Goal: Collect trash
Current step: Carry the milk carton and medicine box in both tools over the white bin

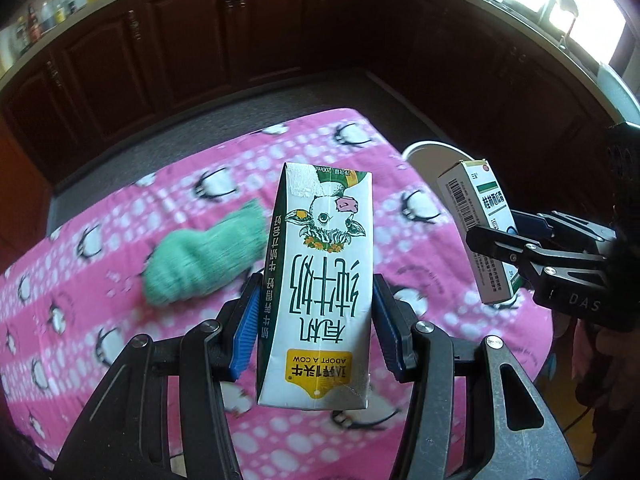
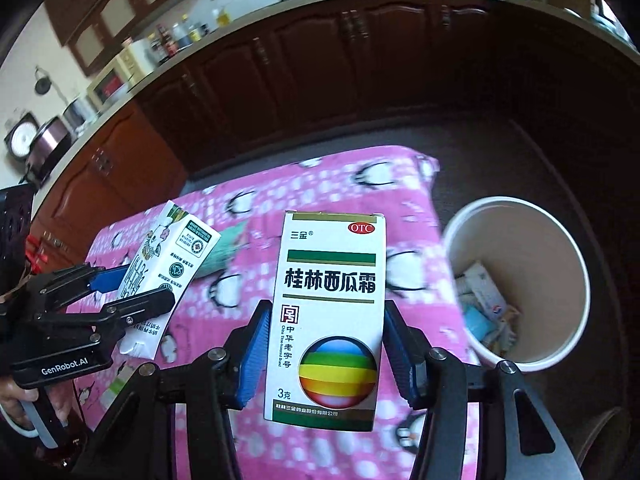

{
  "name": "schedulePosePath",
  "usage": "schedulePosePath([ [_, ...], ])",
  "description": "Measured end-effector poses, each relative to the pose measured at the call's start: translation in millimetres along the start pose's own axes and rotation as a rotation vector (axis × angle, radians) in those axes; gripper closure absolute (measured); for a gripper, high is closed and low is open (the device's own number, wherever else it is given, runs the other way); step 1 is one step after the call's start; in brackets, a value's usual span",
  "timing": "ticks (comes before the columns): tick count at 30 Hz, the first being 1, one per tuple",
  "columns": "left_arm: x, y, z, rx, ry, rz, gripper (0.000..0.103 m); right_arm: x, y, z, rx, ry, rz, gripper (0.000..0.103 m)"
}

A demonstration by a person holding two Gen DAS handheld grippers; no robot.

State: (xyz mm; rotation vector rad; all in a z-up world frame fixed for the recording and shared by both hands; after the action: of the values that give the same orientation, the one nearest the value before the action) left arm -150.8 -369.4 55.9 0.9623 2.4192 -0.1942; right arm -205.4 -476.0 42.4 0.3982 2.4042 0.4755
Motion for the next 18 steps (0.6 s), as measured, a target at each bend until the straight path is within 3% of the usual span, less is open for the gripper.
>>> schedulePosePath([
  [18, -46.9, -105.0, 53.7, 0.065, 0.057, 0.105, 0.053, 8.3, -135.2, -20.1, 0.074, -0.047, 0.239, 0.053],
])
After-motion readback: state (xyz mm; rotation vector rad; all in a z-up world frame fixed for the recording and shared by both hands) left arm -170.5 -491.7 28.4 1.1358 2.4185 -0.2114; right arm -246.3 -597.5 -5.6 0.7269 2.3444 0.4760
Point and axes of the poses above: each gripper's, at about its wrist camera, not at the fingertips, and z roughly the way its jaws point, y to its left, x to its underside, the point moved 9 cm from there along z, roughly the way its jaws point, and after that the axes turned 12 degrees about -x, right-handed, at the moved point
